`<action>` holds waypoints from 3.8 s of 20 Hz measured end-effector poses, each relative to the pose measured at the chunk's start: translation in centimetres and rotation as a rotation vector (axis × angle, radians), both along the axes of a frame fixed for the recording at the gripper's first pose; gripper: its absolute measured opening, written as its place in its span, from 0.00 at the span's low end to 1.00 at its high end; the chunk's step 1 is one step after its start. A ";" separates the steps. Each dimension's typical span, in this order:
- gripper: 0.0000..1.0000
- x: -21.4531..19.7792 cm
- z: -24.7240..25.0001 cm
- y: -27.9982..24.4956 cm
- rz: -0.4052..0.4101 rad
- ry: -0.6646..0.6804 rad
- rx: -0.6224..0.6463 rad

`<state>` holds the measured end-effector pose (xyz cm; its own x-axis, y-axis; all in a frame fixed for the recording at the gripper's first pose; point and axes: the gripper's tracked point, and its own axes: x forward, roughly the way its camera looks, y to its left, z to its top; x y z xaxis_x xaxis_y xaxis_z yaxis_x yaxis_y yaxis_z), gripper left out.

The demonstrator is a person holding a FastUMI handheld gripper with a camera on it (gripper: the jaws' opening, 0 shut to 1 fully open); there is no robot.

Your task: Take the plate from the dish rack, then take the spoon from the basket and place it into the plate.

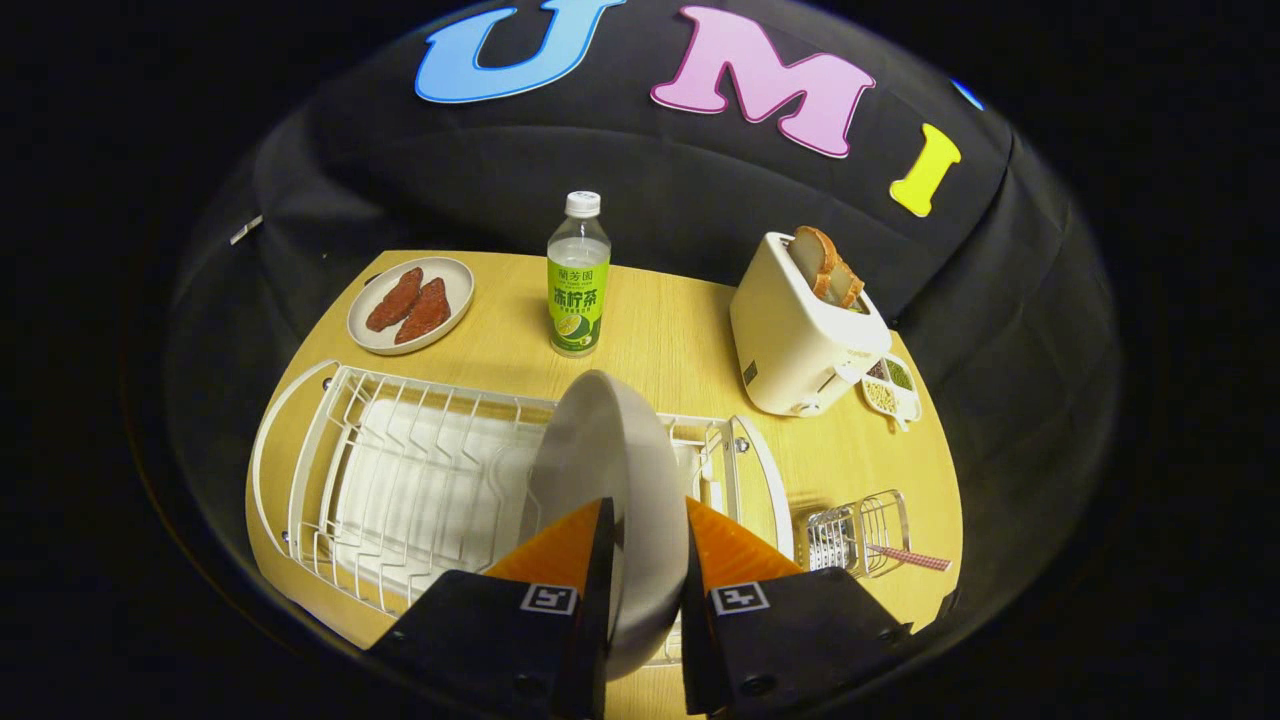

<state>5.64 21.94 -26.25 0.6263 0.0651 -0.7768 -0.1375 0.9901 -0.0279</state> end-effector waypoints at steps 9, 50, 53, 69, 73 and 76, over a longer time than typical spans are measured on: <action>0.29 3.3 5.5 -1.9 0.022 -0.175 -0.151; 0.31 -19.7 -14.8 -22.1 -0.236 0.311 0.841; 0.32 -19.4 -15.0 -23.2 -0.267 0.283 0.818; 0.72 -11.9 -2.6 -29.9 -0.151 -0.190 0.404; 0.72 -9.3 -0.9 -30.0 -0.060 -0.235 0.306; 0.72 -7.8 -2.3 -29.7 -0.022 -0.212 0.281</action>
<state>-2.12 -7.73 -28.52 0.7755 0.2420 -0.5832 -0.1360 0.9660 0.2201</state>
